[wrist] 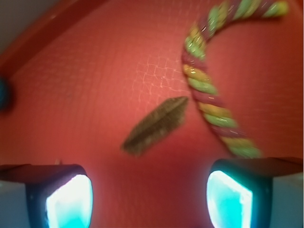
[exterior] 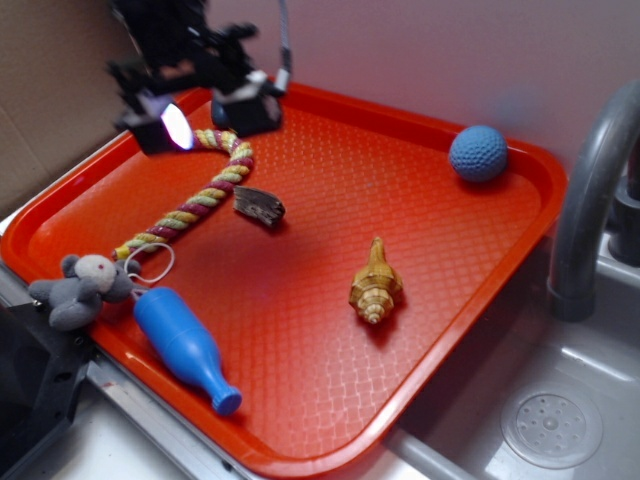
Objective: Grab the wood chip.
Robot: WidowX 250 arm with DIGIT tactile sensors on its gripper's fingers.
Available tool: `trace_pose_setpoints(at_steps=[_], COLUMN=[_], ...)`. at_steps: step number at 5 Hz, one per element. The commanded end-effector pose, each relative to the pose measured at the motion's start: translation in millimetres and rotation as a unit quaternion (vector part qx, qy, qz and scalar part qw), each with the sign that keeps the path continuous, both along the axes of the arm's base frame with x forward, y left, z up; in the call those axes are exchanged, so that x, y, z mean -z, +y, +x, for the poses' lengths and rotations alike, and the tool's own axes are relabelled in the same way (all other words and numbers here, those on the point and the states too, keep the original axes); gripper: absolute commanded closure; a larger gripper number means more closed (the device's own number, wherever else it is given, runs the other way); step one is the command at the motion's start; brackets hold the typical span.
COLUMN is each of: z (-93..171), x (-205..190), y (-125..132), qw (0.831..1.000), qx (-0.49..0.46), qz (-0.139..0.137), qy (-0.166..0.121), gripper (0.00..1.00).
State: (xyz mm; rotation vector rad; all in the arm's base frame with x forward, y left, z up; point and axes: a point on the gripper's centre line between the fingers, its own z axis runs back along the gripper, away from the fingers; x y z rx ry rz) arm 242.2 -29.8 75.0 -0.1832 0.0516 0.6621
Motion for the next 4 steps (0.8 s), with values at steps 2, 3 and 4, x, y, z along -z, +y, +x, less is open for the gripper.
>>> trace_pose_setpoints(at_steps=[2,3,4], z=[14,14,10], x=[57,64,64], y=[5,2,0], qw=[0.994,0.991,0.989], qx=[-0.060,-0.078,-0.088], qz=[0.025,0.022,0.021], qy=[0.092,0.110,0.117], gripper=[0.00,1.00,1.00])
